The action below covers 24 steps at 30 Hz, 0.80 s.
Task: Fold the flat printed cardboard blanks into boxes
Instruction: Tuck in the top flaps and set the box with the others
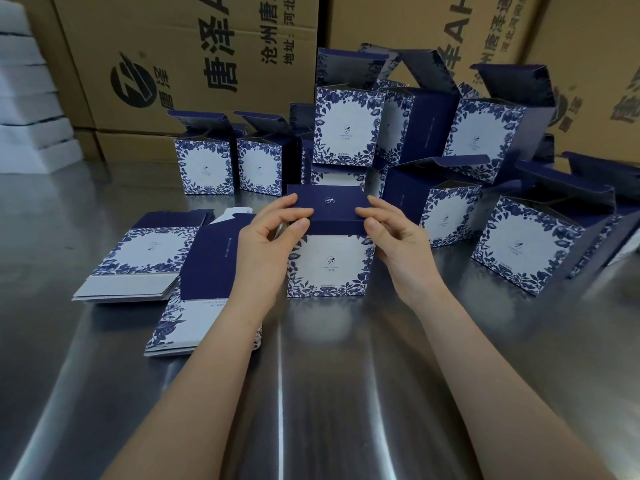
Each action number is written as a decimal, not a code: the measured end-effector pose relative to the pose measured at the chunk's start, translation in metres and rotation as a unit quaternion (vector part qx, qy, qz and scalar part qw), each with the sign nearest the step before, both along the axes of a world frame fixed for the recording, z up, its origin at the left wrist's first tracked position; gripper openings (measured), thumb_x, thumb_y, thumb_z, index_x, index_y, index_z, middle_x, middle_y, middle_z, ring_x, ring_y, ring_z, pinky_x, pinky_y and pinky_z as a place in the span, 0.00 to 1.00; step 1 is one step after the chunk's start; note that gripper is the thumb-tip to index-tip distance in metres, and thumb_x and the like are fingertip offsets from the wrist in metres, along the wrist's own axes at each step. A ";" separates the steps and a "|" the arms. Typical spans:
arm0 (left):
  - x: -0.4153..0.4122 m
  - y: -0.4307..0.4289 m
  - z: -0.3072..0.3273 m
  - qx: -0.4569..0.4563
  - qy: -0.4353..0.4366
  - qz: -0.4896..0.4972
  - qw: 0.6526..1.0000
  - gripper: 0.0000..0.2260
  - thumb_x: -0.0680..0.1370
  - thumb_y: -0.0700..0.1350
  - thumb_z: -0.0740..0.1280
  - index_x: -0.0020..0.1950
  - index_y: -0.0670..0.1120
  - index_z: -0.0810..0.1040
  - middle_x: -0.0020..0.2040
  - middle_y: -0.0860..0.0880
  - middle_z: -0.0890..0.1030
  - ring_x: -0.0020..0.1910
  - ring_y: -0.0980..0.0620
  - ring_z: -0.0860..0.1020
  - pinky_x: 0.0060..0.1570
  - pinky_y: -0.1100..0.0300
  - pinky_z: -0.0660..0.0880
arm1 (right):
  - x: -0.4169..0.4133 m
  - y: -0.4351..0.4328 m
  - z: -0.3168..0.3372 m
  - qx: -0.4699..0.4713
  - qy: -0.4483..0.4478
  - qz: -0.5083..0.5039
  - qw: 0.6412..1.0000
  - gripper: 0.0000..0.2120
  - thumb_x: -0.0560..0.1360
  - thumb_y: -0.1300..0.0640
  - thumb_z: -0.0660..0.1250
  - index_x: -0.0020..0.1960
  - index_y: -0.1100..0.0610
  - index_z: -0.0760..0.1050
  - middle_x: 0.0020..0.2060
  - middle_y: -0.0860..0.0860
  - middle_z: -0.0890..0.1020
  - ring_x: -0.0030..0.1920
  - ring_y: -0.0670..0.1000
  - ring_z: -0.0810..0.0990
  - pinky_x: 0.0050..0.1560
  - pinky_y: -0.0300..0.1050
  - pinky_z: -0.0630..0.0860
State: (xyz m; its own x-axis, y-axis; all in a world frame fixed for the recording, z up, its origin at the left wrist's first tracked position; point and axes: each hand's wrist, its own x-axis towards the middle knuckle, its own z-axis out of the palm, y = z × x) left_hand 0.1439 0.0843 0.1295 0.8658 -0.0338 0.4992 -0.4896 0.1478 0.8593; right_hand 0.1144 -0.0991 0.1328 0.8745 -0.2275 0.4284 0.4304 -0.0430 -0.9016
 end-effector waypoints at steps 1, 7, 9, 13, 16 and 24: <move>-0.001 0.000 0.000 -0.001 0.004 -0.004 1.000 0.12 0.78 0.38 0.69 0.49 0.56 0.84 0.64 0.56 0.79 0.61 0.65 0.76 0.55 0.70 0.72 | -0.001 0.000 0.000 -0.002 0.000 -0.002 1.000 0.14 0.78 0.62 0.67 0.48 0.44 0.85 0.66 0.46 0.74 0.67 0.48 0.74 0.66 0.53 0.73; -0.009 -0.001 0.002 -0.039 0.047 -0.002 0.998 0.15 0.78 0.37 0.69 0.60 0.54 0.79 0.66 0.52 0.78 0.62 0.66 0.76 0.66 0.67 0.70 | -0.006 0.009 0.000 -0.109 -0.046 -0.129 0.985 0.11 0.77 0.61 0.69 0.51 0.45 0.82 0.63 0.49 0.75 0.64 0.41 0.73 0.64 0.38 0.71; -0.011 -0.004 0.001 -0.012 0.055 0.045 0.997 0.15 0.78 0.41 0.70 0.64 0.52 0.78 0.64 0.52 0.79 0.58 0.67 0.77 0.60 0.73 0.71 | -0.007 0.016 -0.002 -0.191 -0.112 -0.218 0.951 0.10 0.76 0.63 0.70 0.54 0.52 0.82 0.62 0.54 0.75 0.63 0.48 0.74 0.63 0.42 0.72; -0.015 -0.008 -0.001 0.056 0.037 0.124 0.990 0.16 0.78 0.46 0.70 0.65 0.55 0.77 0.57 0.54 0.76 0.52 0.62 0.76 0.49 0.77 0.69 | -0.006 0.030 -0.007 -0.385 -0.240 -0.343 0.822 0.13 0.73 0.65 0.71 0.57 0.57 0.83 0.57 0.56 0.80 0.58 0.59 0.79 0.58 0.57 0.71; -0.017 -0.011 0.000 0.051 0.033 0.119 0.991 0.17 0.78 0.45 0.70 0.66 0.55 0.76 0.54 0.59 0.76 0.50 0.65 0.76 0.49 0.77 0.69 | -0.005 0.044 -0.009 -0.467 -0.248 -0.360 0.769 0.15 0.75 0.61 0.69 0.62 0.55 0.80 0.57 0.51 0.82 0.59 0.55 0.80 0.58 0.57 0.66; -0.019 -0.017 -0.004 0.077 0.039 0.095 0.992 0.20 0.80 0.42 0.67 0.72 0.51 0.73 0.59 0.60 0.77 0.56 0.68 0.75 0.57 0.74 0.70 | 0.000 0.040 0.000 -0.526 -0.140 -0.349 0.763 0.17 0.73 0.55 0.72 0.61 0.52 0.79 0.61 0.55 0.78 0.64 0.58 0.75 0.59 0.54 0.63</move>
